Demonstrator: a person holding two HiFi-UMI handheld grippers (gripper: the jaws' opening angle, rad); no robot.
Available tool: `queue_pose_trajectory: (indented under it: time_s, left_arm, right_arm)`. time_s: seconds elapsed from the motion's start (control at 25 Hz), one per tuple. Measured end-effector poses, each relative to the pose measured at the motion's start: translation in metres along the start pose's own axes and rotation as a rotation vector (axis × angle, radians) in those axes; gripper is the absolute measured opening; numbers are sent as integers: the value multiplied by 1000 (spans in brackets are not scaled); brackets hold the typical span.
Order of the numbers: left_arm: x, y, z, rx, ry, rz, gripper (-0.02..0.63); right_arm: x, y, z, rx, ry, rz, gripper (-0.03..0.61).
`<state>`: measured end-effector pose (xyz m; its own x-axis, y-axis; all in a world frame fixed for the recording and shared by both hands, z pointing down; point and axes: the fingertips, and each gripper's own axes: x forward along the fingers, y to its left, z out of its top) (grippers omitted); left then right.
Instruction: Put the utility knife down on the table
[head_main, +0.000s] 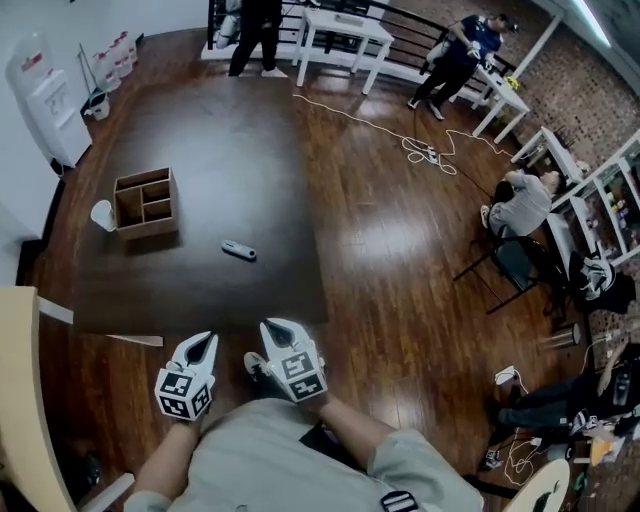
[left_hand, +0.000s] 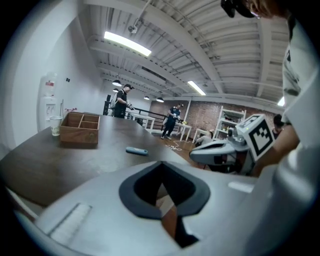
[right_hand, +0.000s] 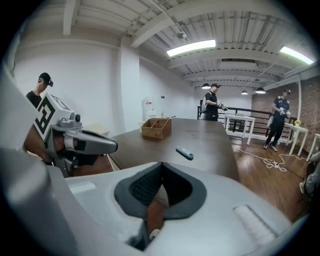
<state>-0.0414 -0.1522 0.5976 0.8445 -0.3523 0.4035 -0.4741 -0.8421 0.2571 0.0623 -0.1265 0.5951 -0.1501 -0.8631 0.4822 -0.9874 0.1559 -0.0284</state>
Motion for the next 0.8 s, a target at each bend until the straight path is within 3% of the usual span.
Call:
queue_pose_trajectory:
  time_s: [0.36,0.8]
  left_arm:
    - [-92,-77,-41,41,-54,-107,-3]
    - [-181,-173,-27,99,-175,-156,-3]
  right_arm:
    - [-102,75,-9,58,-113,-74,2]
    - [-220,124,-3,19,-201,-65,2]
